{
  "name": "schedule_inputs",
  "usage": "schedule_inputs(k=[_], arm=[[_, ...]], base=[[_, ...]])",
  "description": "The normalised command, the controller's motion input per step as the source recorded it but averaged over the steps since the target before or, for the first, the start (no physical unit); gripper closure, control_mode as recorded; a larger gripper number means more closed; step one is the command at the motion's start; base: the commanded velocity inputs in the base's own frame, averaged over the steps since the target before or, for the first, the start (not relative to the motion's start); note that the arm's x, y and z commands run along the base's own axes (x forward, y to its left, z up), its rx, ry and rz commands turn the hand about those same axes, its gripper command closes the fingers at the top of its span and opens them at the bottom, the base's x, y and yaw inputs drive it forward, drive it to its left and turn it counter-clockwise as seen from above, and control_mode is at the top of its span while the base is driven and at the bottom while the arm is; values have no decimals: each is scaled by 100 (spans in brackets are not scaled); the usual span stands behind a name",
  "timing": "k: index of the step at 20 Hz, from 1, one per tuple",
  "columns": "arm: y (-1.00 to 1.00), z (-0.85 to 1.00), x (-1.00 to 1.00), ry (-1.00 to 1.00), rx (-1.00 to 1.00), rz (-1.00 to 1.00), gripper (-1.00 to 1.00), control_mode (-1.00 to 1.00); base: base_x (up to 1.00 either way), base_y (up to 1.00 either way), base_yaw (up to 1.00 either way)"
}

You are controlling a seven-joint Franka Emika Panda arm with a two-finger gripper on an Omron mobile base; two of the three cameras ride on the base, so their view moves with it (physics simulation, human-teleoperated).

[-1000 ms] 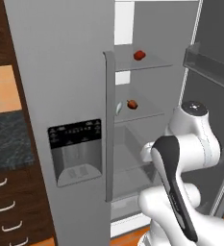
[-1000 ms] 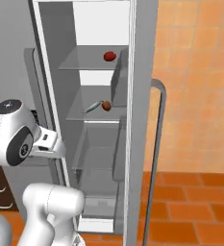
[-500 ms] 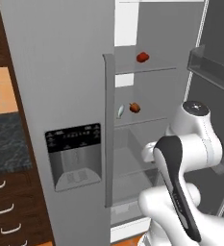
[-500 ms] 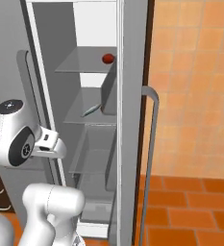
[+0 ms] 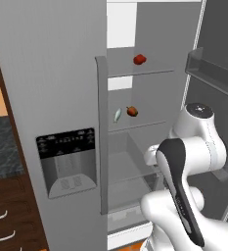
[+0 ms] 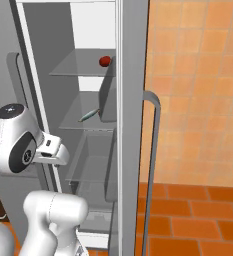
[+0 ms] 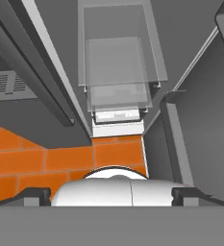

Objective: Place one bell pepper and one fish in each tupperware on the nearby counter, to pack two identical lunches.

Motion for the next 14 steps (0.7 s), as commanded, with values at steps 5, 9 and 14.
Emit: schedule_inputs(k=[5, 9, 14], arm=[[0, 0, 0, 0, 0, 0, -100, 100], [0, 0, 0, 0, 0, 0, -100, 100], [0, 26, 3, -41, 4, 0, -100, -100]], base=[[0, 0, 0], [0, 0, 0], [0, 0, 0]])
